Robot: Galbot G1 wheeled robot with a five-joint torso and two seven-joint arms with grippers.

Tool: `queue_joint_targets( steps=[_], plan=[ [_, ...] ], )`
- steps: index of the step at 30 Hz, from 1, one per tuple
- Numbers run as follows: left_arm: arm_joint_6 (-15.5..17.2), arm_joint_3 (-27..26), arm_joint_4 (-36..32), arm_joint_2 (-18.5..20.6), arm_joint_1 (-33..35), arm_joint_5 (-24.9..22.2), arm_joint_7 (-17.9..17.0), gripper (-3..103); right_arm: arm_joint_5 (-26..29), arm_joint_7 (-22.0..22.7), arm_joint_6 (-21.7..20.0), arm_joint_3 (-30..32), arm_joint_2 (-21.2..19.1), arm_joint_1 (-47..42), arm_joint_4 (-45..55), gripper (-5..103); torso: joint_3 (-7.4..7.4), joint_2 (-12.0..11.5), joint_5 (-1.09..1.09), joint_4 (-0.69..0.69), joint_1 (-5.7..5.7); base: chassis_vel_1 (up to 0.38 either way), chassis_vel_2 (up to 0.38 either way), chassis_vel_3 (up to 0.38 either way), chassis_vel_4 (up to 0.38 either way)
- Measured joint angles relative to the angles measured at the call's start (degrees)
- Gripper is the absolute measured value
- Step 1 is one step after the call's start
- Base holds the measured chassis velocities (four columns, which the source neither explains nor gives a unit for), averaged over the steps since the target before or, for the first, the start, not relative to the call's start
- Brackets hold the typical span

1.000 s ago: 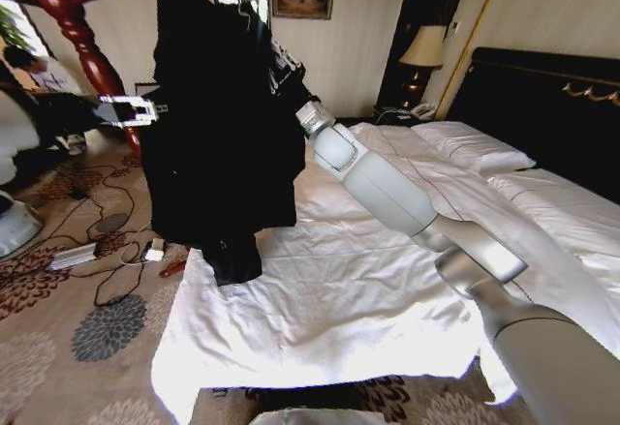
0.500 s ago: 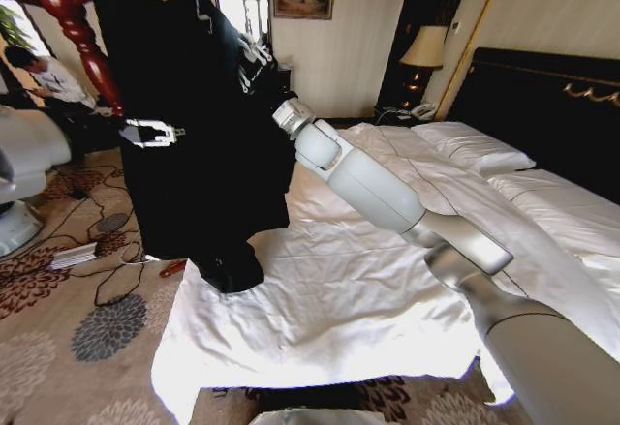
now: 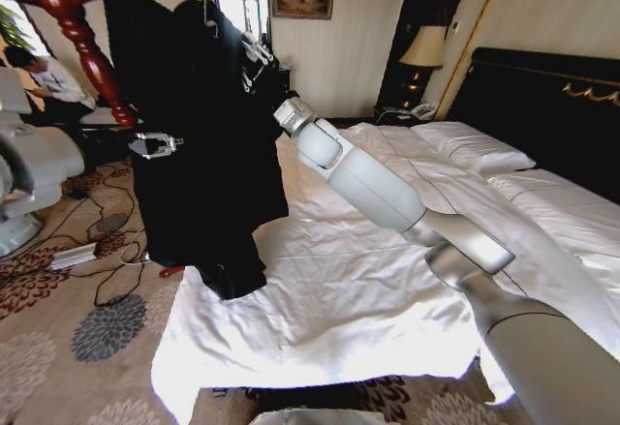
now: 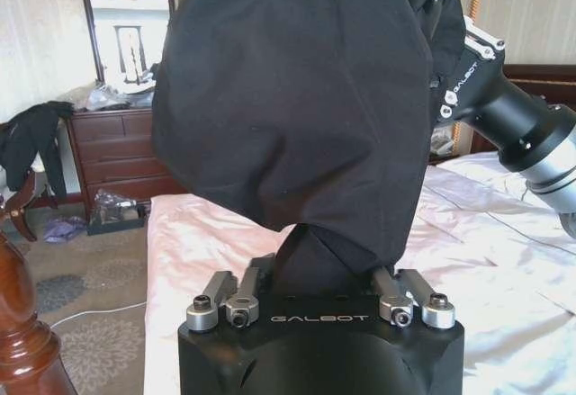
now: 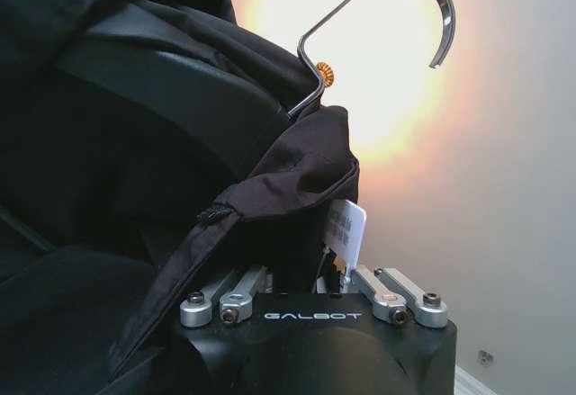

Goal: Pick up the clothes from the bed and hang them on the clothes hanger.

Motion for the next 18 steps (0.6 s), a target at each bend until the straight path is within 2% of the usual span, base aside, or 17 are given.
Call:
queue_joint_targets(
  steps=[2,5,11,12,14,18],
  plan=[
    [0.0,-0.01,0.0,-0.1,0.04,-0.03,0.13,32,0.38,-0.08,-0.03,-0.23,-0.02,0.42,-0.22,26,0.0,0.0,0.0,0.0,0.0,0.0,0.0,0.0,0.0],
    [0.02,-0.01,0.22,-0.28,0.11,-0.06,0.19,27,0.94,-0.06,-0.13,-0.53,-0.17,0.86,-0.35,26,0.0,0.0,0.0,0.0,0.0,0.0,0.0,0.0,0.0],
    [-0.77,-0.02,1.27,-0.53,0.28,1.12,0.98,24,2.5,0.08,-0.33,-1.46,-0.71,1.34,0.03,25,0.0,0.0,0.0,-0.01,0.0,0.0,0.0,0.0,0.0],
    [-1.13,-0.02,1.65,-0.59,0.27,1.4,1.11,24,2.66,0.05,-0.28,-1.61,-0.77,1.4,0.37,30,0.0,0.0,0.0,-0.02,0.0,0.0,0.0,0.0,0.0],
    [-1.54,-0.06,2.04,-0.66,0.21,1.65,1.18,24,2.89,0.05,-0.26,-1.73,-0.81,1.46,0.59,30,0.0,0.0,0.0,-0.01,0.0,0.0,0.0,0.0,0.0],
    [-2.24,-0.18,3.59,-1.28,-0.66,1.97,1.35,19,4.45,-0.1,-0.16,-1.99,-1.76,1.88,0.94,51,0.0,0.0,0.0,0.01,0.0,0.0,0.0,0.0,0.0]
  ],
)
